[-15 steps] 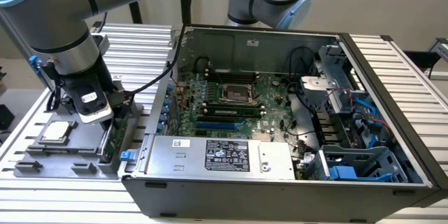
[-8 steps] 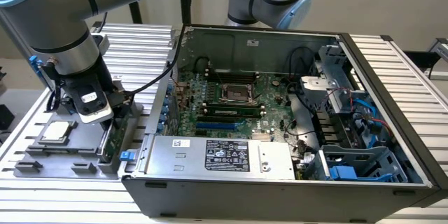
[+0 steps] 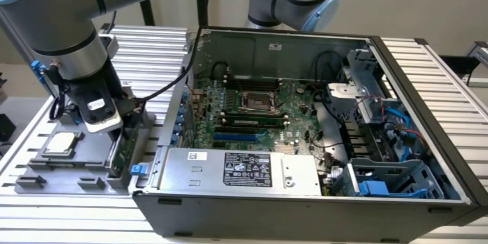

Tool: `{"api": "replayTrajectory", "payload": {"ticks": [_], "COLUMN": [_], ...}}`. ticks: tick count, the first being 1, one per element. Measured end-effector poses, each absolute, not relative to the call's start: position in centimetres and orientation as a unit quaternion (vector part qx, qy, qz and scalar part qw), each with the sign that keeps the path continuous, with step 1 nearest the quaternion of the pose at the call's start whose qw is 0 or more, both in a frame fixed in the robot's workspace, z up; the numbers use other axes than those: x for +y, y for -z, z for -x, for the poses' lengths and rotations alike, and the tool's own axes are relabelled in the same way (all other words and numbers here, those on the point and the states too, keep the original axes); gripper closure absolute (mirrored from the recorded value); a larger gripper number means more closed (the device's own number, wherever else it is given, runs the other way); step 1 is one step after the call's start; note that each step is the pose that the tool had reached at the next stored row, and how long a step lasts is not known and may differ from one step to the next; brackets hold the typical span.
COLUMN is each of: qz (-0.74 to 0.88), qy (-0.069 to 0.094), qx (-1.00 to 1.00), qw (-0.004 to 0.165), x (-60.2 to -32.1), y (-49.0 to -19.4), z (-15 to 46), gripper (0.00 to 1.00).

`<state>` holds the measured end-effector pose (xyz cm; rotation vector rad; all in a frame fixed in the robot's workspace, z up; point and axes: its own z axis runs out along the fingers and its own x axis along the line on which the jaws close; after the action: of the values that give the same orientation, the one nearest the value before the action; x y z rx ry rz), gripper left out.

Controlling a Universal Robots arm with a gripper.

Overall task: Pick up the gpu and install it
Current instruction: 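Pick up the gpu and move the gpu toward the slot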

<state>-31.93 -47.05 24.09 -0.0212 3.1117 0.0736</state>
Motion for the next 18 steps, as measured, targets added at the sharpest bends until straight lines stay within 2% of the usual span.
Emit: {"api": "replayTrajectory", "payload": {"ticks": [18], "qz": [0.005], "qy": [-0.022], "qx": [1.000], "qw": [0.014], "x": [-47.1], "y": [-25.3], "z": [31.9], "gripper": [0.74]}}
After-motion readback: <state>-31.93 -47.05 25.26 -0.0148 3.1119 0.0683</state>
